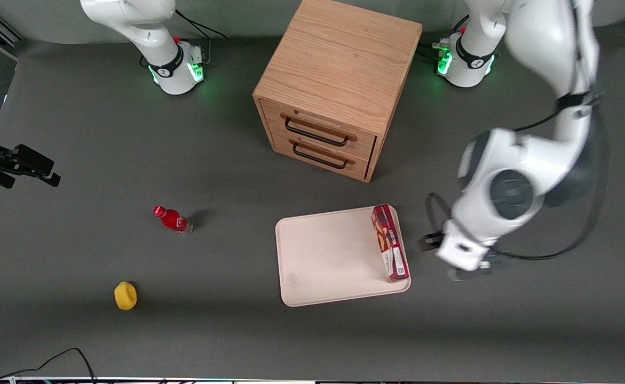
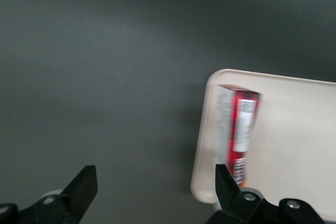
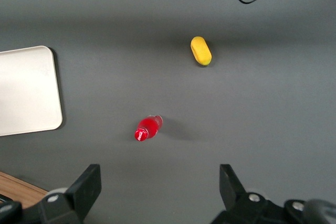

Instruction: Place red cookie box on tray

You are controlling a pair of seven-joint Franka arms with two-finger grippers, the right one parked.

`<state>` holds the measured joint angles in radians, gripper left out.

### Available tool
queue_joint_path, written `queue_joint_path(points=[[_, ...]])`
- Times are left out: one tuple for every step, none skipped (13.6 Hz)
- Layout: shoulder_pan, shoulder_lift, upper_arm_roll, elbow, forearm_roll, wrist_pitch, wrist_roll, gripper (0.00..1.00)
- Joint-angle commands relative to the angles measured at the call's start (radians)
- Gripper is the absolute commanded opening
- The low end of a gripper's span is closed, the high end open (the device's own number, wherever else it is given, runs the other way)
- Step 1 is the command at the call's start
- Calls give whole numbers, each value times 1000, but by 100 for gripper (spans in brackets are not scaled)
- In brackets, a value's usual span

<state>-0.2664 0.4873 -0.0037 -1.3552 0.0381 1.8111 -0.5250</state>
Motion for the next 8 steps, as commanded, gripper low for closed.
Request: queue_joint_path(points=[[125, -117, -7, -47, -18, -100, 216, 100], [172, -153, -7, -56, -18, -125, 297, 100], [212, -189, -7, -71, -18, -144, 389, 100], [243, -229, -5, -102, -15, -144, 454, 100], [278, -265, -4, -132, -14, -132, 491, 100], [314, -288, -5, -146, -12, -139, 529, 100], [332, -329, -5, -172, -12, -150, 583, 100], [332, -370, -5, -198, -12, -153, 588, 100]])
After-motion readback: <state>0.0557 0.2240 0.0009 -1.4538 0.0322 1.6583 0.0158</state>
